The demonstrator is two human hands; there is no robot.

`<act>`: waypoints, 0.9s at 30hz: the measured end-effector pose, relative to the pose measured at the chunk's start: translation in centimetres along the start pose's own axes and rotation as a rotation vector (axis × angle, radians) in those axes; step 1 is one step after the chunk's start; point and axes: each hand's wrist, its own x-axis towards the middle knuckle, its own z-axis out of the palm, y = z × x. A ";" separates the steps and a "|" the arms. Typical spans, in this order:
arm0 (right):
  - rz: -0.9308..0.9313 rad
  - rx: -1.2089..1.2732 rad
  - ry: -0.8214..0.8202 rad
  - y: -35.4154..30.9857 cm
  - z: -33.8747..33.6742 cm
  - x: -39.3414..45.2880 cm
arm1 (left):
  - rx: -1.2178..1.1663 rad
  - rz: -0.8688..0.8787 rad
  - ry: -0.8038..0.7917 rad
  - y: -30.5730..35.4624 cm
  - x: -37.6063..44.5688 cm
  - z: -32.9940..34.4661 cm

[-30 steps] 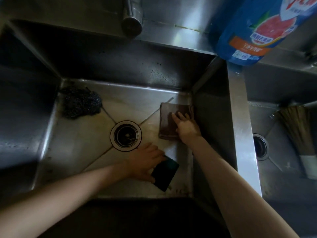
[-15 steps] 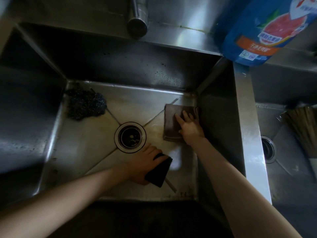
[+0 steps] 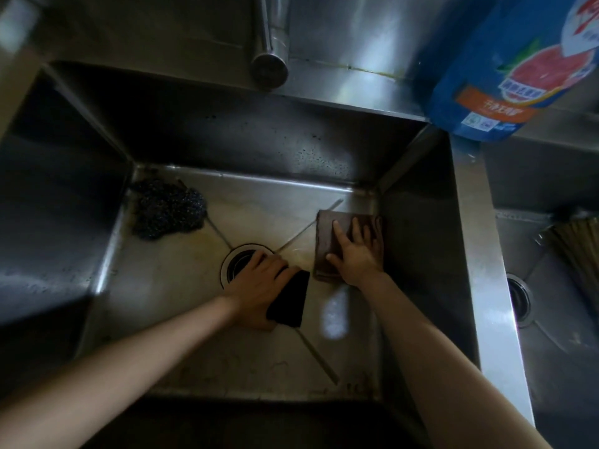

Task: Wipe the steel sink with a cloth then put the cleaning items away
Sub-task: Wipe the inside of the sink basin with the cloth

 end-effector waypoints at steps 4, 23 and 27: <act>-0.020 -0.001 -0.004 0.1 -0.1 0.6 | -0.071 -0.170 0.060 -2.6 1.6 -1.8; 0.025 0.131 0.027 -0.6 -1.8 4.9 | -0.019 -0.352 0.048 -9.4 6.7 -4.6; -0.015 0.103 -0.011 -1.3 -0.8 2.5 | 0.009 -0.375 0.032 -9.3 4.5 -4.6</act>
